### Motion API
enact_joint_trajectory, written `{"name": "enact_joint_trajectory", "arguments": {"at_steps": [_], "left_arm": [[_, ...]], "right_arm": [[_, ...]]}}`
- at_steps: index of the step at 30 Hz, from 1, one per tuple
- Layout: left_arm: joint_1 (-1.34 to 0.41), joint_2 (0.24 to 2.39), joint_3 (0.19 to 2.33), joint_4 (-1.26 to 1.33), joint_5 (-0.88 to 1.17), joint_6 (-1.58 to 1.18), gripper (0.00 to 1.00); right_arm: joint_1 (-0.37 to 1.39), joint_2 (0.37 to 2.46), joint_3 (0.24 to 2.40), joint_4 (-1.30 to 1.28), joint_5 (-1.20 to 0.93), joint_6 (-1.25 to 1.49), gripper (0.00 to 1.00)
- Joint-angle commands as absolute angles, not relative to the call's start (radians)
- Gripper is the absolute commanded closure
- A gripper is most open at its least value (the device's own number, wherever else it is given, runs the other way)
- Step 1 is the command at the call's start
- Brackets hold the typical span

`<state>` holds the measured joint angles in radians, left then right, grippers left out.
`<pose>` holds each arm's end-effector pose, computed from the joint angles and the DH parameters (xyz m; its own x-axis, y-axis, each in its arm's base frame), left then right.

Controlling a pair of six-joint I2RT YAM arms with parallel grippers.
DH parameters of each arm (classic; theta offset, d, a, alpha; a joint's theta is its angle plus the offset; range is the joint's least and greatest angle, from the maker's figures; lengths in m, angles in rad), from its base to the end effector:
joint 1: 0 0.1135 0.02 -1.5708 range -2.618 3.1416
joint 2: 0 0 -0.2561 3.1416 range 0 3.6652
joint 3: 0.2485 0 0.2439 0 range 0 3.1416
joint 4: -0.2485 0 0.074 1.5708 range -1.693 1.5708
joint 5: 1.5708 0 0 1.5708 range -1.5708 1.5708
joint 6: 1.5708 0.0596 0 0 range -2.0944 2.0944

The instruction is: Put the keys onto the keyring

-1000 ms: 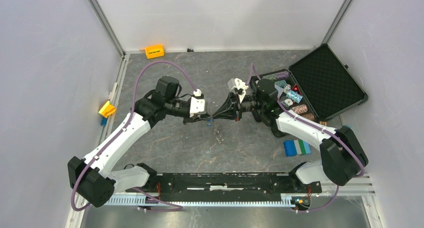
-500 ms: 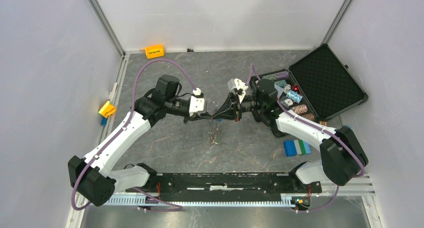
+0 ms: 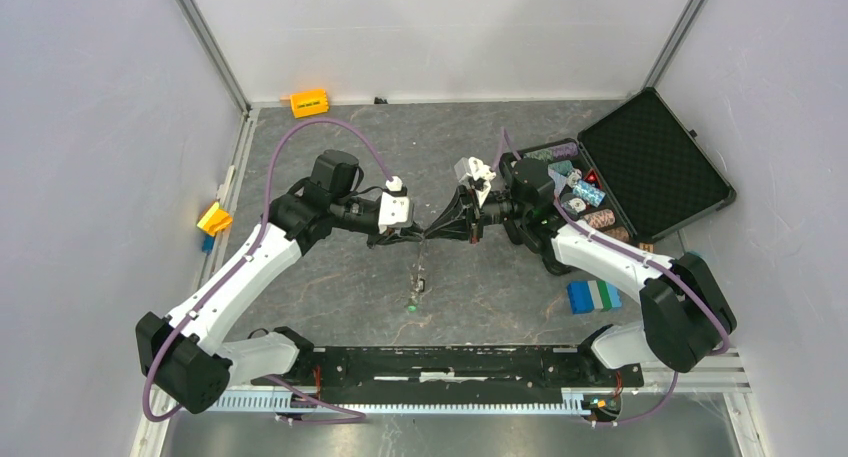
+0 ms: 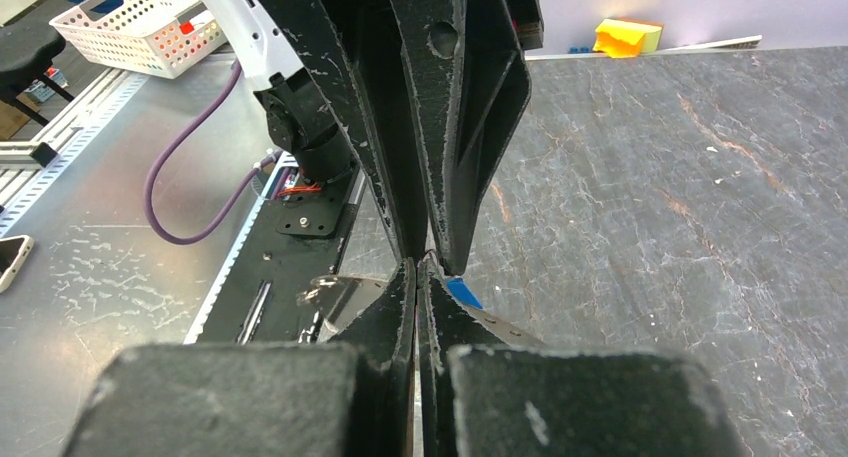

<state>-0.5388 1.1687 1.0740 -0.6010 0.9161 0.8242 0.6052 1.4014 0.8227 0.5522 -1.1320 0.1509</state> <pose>0.1864 -0.1665 0.3159 0.2393 0.3776 -0.8945 0.9709 -0.0986 0.2182 0.2216 0.2189 0.2842 -0.1698 -0.0398 -0.9847 -0.9714 -0.1613 0.1740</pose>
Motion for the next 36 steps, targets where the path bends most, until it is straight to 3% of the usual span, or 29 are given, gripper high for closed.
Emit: {"name": "enact_joint_trajectory", "arguments": {"at_steps": [1, 6, 11, 15, 32, 36], "left_arm": [[-0.537, 1.156, 1.096, -0.614, 0.925, 0.847, 0.76], [-0.537, 1.17, 1.112, -0.636, 0.922, 0.852, 0.8], [-0.529, 1.174, 1.114, -0.634, 0.912, 0.838, 0.72], [-0.528, 1.17, 1.109, -0.625, 0.922, 0.838, 0.72], [-0.529, 1.184, 1.124, -0.631, 0.94, 0.815, 0.96], [-0.526, 1.167, 1.126, -0.632, 0.936, 0.796, 0.98]], "right_arm": [[0.609, 1.359, 0.87, 0.58, -1.129, 0.134, 1.0], [0.608, 1.357, 0.87, 0.58, -1.131, 0.132, 1.0], [0.608, 1.355, 0.869, 0.578, -1.132, 0.133, 1.0], [0.608, 1.356, 0.871, 0.576, -1.131, 0.132, 1.0], [0.608, 1.356, 0.874, 0.551, -1.128, 0.103, 1.0], [0.607, 1.354, 0.881, 0.501, -1.115, 0.056, 1.0]]}}
